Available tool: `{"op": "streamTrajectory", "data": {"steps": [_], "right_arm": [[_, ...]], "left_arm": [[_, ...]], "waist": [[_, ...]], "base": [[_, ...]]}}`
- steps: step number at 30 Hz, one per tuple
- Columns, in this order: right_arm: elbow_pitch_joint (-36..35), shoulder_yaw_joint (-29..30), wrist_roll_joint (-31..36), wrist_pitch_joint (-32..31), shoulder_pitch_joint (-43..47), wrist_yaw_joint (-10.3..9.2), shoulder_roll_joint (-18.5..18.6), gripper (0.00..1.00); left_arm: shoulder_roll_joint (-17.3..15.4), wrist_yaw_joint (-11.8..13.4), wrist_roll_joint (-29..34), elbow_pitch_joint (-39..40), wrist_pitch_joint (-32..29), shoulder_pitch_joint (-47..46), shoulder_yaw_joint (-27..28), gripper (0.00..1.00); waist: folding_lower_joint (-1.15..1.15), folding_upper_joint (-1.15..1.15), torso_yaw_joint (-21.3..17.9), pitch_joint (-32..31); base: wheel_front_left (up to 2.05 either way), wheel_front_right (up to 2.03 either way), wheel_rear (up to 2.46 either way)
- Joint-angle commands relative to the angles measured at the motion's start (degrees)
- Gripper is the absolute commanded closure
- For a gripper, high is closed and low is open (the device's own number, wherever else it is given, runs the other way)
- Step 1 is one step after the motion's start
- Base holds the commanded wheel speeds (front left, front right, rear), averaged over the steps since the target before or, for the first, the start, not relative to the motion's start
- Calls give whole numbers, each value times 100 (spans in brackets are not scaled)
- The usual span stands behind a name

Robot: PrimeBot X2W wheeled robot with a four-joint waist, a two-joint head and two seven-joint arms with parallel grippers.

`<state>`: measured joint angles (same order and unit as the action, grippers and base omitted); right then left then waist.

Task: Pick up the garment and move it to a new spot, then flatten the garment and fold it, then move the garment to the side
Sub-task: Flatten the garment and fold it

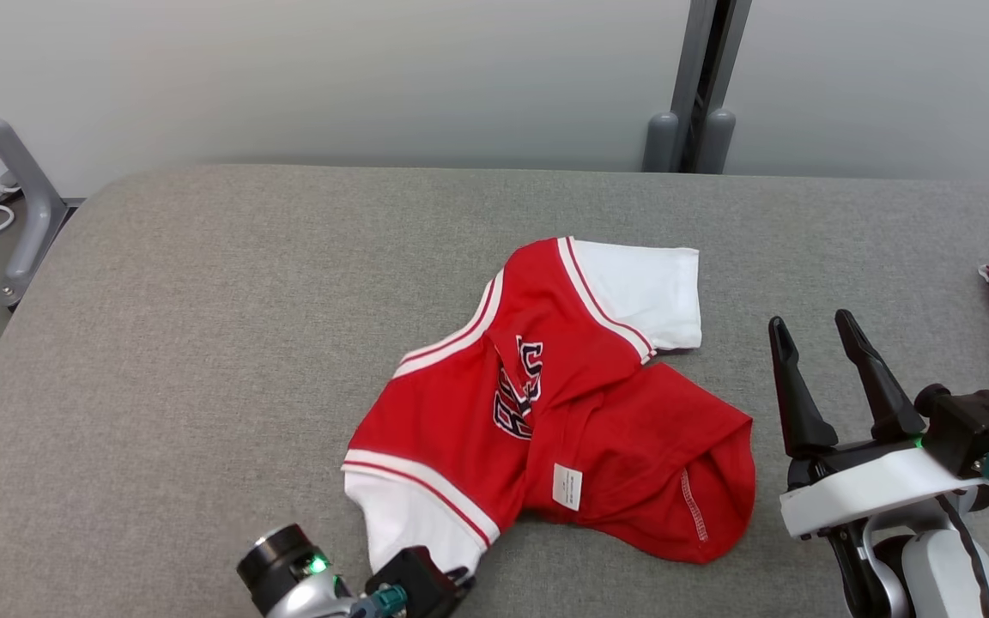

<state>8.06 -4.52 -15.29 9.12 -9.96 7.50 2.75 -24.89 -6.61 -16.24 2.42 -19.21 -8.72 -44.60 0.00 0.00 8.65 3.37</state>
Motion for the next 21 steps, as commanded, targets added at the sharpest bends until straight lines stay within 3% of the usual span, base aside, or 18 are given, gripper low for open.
{"op": "streamTrajectory", "data": {"steps": [1,2,6,15,21], "right_arm": [[14,-4,-27,17,-19,-2,30,0],[20,-9,-25,14,-21,-2,30,0],[32,-25,-22,-12,-35,-2,30,0],[-30,-98,9,-48,-45,-2,29,0],[-101,-301,-12,-119,37,-2,29,0]], "left_arm": [[33,-31,-86,74,84,11,20,15],[71,-31,-146,103,151,17,50,0],[194,91,-336,176,383,-20,244,0],[456,663,-496,334,1177,-321,1007,0],[749,1067,-673,46,2069,-433,1606,0]], "waist": [[0,0,6,-5],[0,0,8,-8],[0,0,5,-22],[0,0,-27,18],[0,0,-80,80]], "base": [[0,0,0],[0,0,0],[0,0,0],[0,0,0],[0,0,0]]}}
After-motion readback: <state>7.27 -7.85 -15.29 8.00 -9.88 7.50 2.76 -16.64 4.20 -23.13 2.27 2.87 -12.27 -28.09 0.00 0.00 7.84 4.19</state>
